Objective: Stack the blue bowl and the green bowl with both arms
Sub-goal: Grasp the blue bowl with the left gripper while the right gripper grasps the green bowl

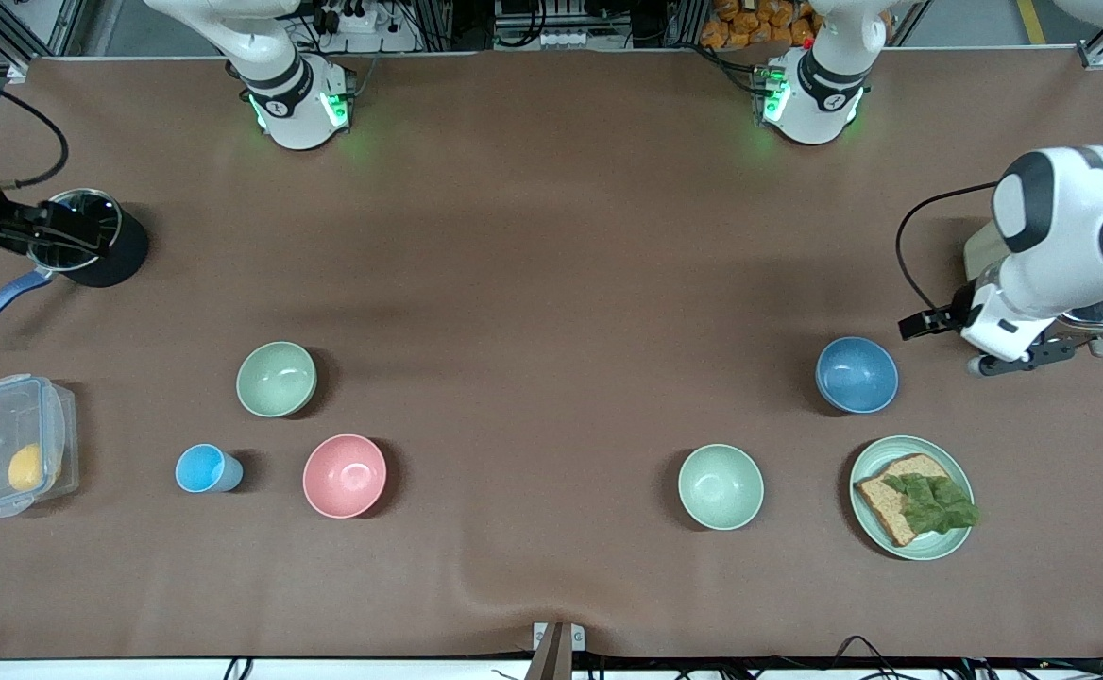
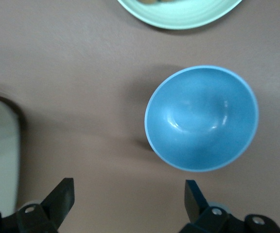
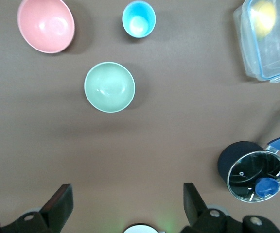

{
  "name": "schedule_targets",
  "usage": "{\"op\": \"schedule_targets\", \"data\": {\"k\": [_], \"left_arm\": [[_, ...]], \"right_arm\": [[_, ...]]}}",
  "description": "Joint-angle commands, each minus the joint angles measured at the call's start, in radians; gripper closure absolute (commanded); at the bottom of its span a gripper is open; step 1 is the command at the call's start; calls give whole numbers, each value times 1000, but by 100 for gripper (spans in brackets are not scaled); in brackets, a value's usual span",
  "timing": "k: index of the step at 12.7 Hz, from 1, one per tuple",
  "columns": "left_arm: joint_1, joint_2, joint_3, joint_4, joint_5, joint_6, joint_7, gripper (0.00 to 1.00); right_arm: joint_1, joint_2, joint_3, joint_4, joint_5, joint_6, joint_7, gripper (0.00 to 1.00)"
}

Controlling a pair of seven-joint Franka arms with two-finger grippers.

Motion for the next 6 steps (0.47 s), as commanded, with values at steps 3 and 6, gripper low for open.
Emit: {"op": "schedule_targets", "data": {"k": [3,6], "left_arm": [[37,137,-9,46,17,65,10,0],[51,179,-9,79,17,77,9,14]], "right_arm": [[-67,148,19,-103,69,170,-20,0],[-70,271,19,-106,69,266,-67,0]]}}
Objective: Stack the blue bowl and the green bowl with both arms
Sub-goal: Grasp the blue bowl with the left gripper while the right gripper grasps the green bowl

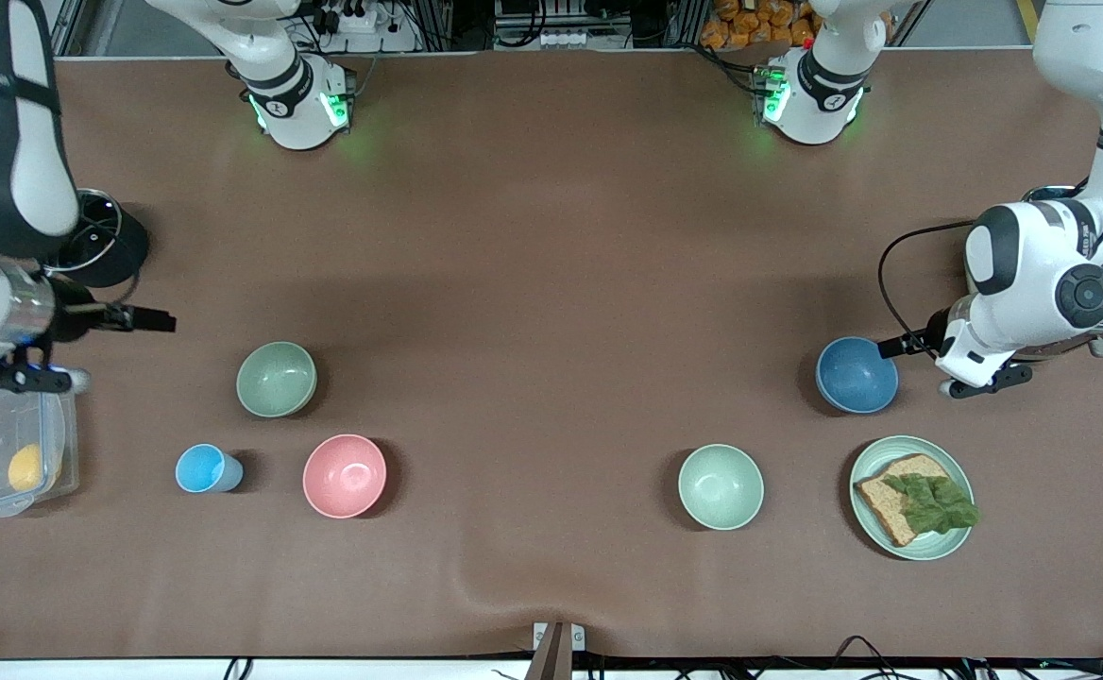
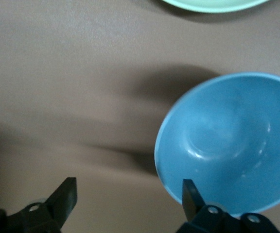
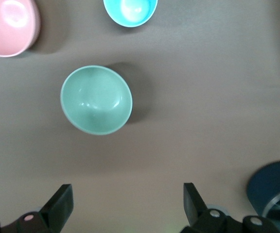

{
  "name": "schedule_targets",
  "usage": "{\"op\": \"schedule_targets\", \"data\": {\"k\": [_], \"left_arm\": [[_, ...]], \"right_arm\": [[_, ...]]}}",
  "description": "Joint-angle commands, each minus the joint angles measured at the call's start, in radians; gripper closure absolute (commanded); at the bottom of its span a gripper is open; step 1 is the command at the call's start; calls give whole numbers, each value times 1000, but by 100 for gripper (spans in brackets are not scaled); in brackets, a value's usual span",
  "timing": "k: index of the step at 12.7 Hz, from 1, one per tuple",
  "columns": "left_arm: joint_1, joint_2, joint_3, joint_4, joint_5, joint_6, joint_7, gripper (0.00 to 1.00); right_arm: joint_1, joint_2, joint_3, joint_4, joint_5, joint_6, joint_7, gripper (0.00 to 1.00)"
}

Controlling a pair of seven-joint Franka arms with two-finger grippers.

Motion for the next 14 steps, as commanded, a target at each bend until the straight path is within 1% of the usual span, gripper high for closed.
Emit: {"op": "schedule_targets", "data": {"k": [1,3,4,5,6,8,9,10,11,12,14], "left_arm": [[16,35,-9,42,17,3,9,17],[16,58,-9,62,17,3,9,26],[12,64,-10,63,17,3,9,32],[5,75,-9,71,17,3,9,36],[7,78,-9,74,17,3,9,36],[2,86,-10,77,17,3,9,47],[2,90,-9,79,17,3,9,54],[2,95,-10,85,17,3,9,67],[1,96,-10,83,17,3,4,87],[-1,96,-10,83,17,3,-5,100],[-4,96,-20,85,17,1,-19,100]], "right_arm": [[-33,92,18,11,16,73,-75,0],[-41,137,18,11,16,121,-100,0],[-36,154,18,11,16,144,-100,0],[-35,175,18,11,16,167,-100,0],[-31,196,18,11,16,195,-100,0],[-30,253,23,11,17,231,-100,0],[-25,276,26,11,17,251,-98,0],[-18,304,26,11,23,282,-98,0],[-16,331,26,11,37,311,-98,0],[-18,353,26,11,51,319,-98,0],[-18,358,26,-11,63,321,-98,0]]}}
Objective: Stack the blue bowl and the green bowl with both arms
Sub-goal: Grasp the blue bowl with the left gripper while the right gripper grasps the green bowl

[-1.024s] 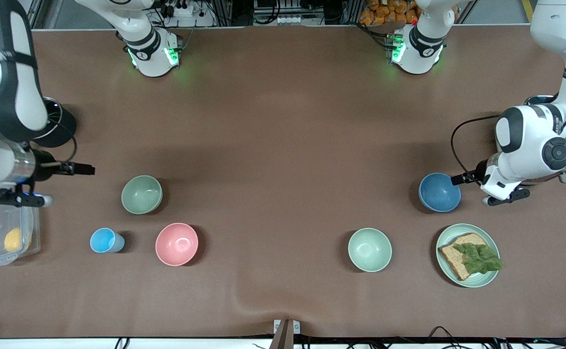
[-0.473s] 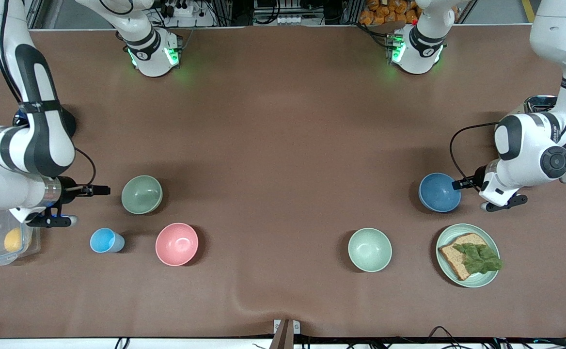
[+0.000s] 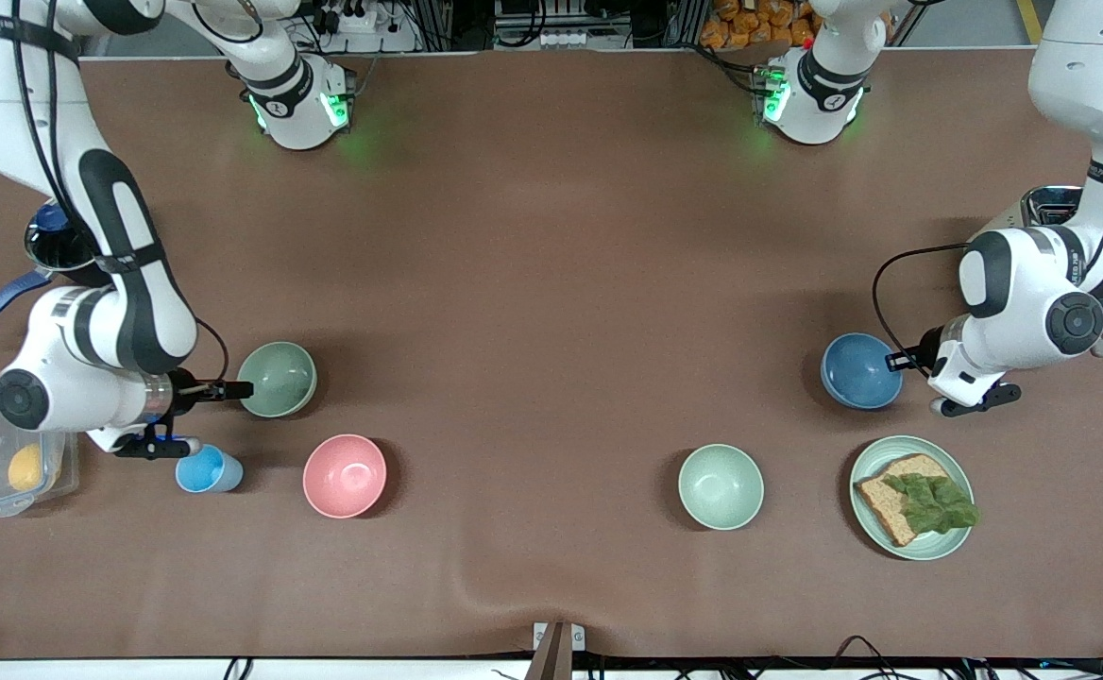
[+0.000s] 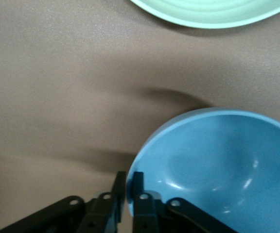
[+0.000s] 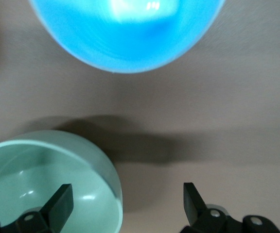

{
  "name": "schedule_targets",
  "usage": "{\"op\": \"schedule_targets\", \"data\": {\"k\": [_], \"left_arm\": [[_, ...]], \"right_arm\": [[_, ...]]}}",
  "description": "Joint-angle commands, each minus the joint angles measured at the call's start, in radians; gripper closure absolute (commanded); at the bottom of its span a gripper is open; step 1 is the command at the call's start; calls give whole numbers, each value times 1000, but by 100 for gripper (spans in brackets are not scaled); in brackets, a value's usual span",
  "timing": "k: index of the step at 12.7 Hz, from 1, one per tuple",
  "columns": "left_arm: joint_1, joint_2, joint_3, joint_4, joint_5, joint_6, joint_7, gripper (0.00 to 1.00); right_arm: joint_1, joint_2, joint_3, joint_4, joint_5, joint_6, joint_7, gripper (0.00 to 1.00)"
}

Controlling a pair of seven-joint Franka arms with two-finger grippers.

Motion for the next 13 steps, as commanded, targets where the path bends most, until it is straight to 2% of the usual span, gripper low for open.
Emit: {"op": "schedule_targets", "data": {"k": [1,3,4,5,6,8,13], "left_arm": [[-8,8,-13,14,17,1,-22,100],[-12,7,-14,14,17,1,-22,100],[-14,-1,-14,17,17,-1,-19,100],[-15,-14,-16,30,17,-12,-11,100],[-18,-30,-24,42,17,-48,-8,100],[-15,-36,-80,120,14,-155,-14,100],[-17,-36,-156,348,3,-408,-20,100]], "right_arm": [[-2,10,4,-18,44,3,-12,0],[1,13,4,-35,75,3,-12,0],[0,13,4,-35,81,2,-12,12],[-2,13,4,-35,82,2,-10,55],[-2,13,4,-35,85,2,-11,81],[0,13,4,-35,87,0,-12,84],[21,-4,6,-34,87,-12,-1,91]]}}
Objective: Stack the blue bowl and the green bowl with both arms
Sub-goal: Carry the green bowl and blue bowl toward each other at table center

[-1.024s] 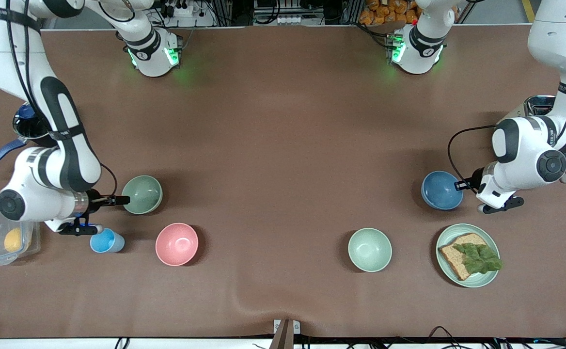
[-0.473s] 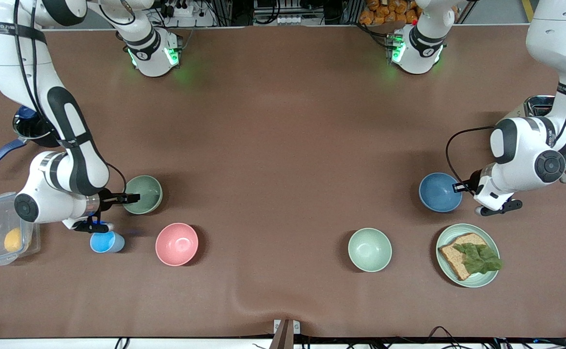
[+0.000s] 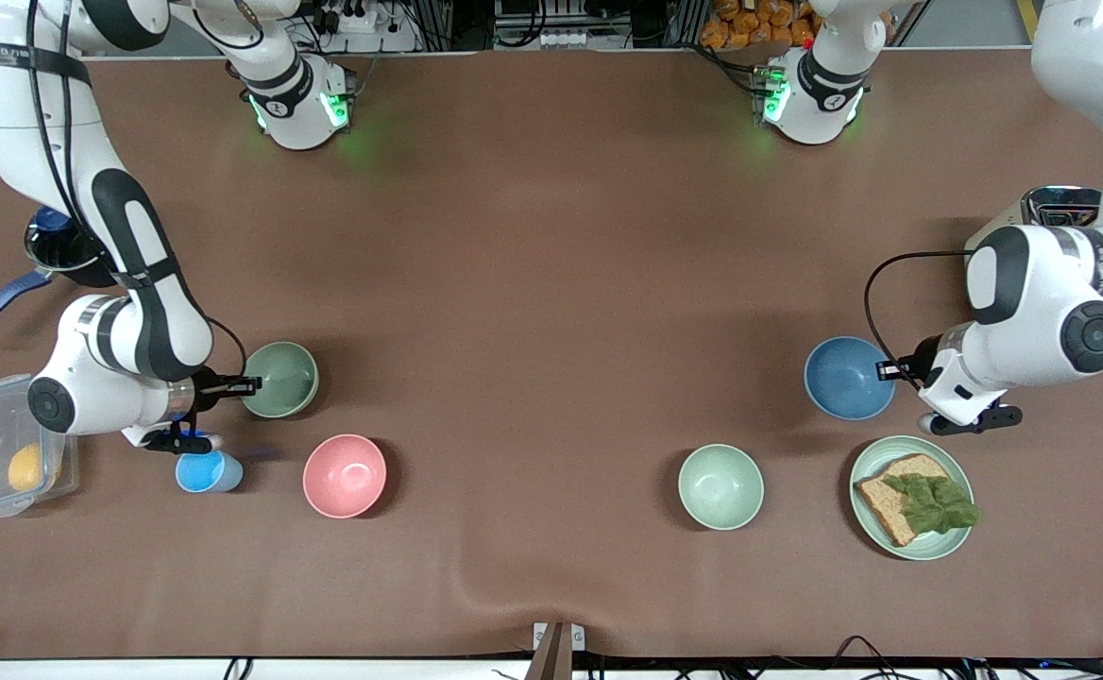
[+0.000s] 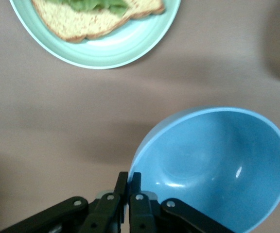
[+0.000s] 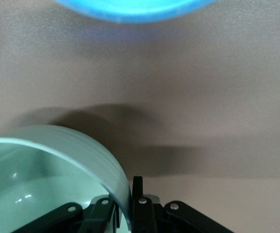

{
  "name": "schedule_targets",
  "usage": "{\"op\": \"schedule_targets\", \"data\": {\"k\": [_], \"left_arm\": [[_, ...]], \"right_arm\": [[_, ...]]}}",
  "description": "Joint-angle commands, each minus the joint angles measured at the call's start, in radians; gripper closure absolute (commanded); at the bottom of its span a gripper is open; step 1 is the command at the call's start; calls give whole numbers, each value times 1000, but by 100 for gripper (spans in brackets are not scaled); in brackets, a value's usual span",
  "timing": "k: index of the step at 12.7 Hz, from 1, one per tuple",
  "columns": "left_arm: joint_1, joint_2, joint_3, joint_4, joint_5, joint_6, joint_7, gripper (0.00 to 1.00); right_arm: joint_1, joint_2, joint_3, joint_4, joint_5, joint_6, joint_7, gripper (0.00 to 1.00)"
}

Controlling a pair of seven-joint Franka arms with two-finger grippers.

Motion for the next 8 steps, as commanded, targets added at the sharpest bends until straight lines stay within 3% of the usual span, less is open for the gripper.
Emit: {"op": "schedule_targets", "data": {"k": [1,8], "left_arm": [[0,-1,-32,117,4,-129,-4,100],[-11,-35,-156,168,-20,-173,-105,100]], "right_arm": [[33,-33,3,-10,21,-15,6,91],[166,-87,55,15,115,-58,385,91]]}}
